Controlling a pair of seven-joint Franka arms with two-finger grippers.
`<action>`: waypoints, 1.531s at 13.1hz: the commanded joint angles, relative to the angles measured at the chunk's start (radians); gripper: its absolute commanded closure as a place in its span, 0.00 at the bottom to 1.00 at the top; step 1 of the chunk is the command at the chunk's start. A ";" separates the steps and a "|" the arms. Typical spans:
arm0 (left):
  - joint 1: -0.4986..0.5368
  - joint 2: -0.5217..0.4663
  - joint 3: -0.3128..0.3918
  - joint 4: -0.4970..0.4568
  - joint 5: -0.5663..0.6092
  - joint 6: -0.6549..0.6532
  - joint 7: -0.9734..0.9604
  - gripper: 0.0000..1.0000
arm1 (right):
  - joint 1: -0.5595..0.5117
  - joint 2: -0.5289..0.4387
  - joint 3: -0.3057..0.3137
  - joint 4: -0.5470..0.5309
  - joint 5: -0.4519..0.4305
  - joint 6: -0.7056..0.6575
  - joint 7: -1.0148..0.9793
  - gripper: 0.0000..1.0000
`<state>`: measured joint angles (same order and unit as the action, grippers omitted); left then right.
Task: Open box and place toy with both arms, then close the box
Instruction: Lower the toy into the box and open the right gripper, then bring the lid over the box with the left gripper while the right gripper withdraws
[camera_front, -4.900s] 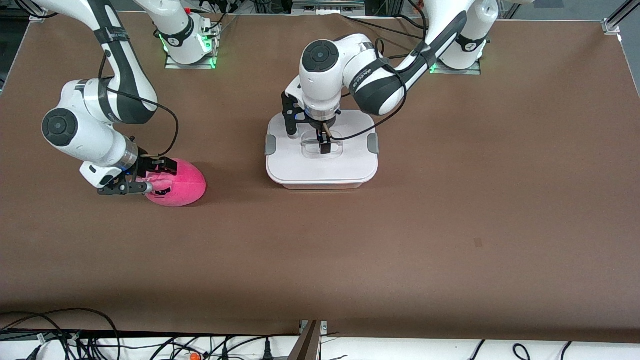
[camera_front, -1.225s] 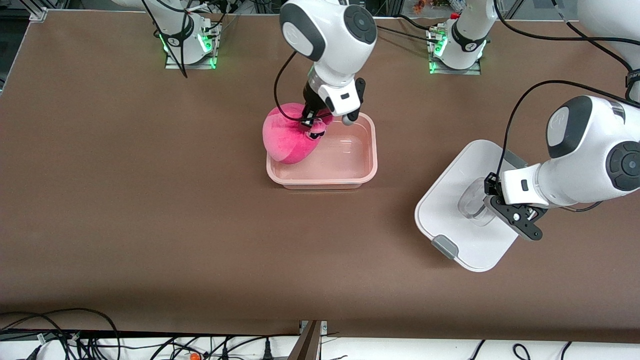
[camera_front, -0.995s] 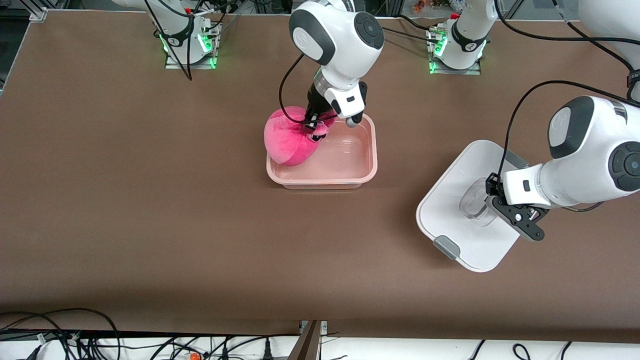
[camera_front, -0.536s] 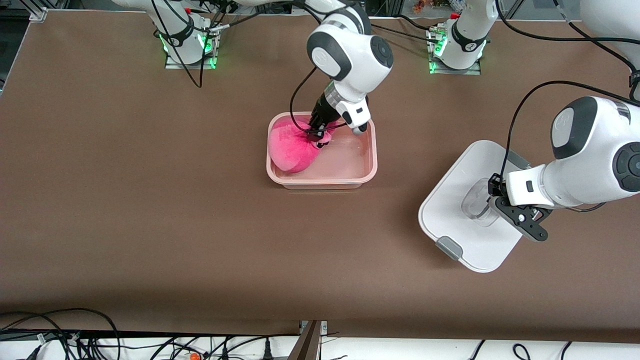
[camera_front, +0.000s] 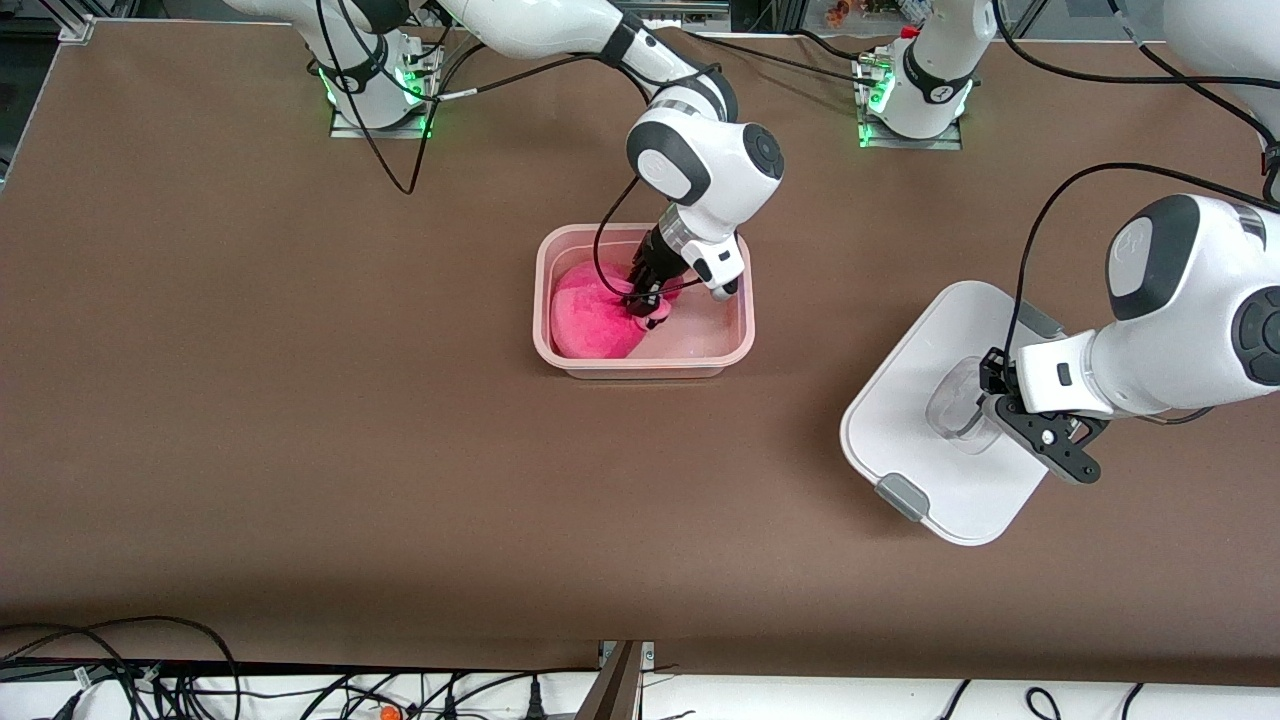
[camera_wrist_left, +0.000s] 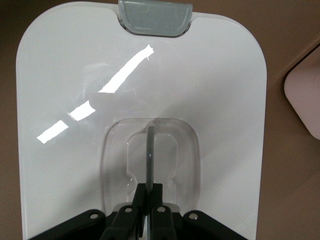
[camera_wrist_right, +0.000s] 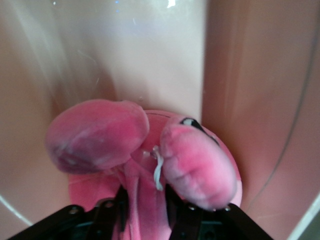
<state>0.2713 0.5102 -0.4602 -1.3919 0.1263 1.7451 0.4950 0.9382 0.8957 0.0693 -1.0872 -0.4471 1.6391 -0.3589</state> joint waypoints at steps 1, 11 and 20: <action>0.016 -0.001 -0.005 0.004 -0.034 -0.012 0.042 1.00 | 0.002 -0.021 -0.008 0.030 -0.004 -0.044 0.006 0.00; -0.170 0.007 -0.015 0.007 -0.054 -0.010 0.043 1.00 | -0.294 -0.455 -0.089 0.014 0.186 -0.125 0.015 0.00; -0.601 0.010 -0.014 0.010 -0.051 0.060 0.114 1.00 | -0.459 -0.947 -0.281 -0.493 0.421 -0.147 0.167 0.00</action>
<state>-0.2770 0.5230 -0.4957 -1.3922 0.0910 1.7911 0.5399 0.5261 0.1187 -0.2335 -1.3566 -0.0460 1.4581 -0.2333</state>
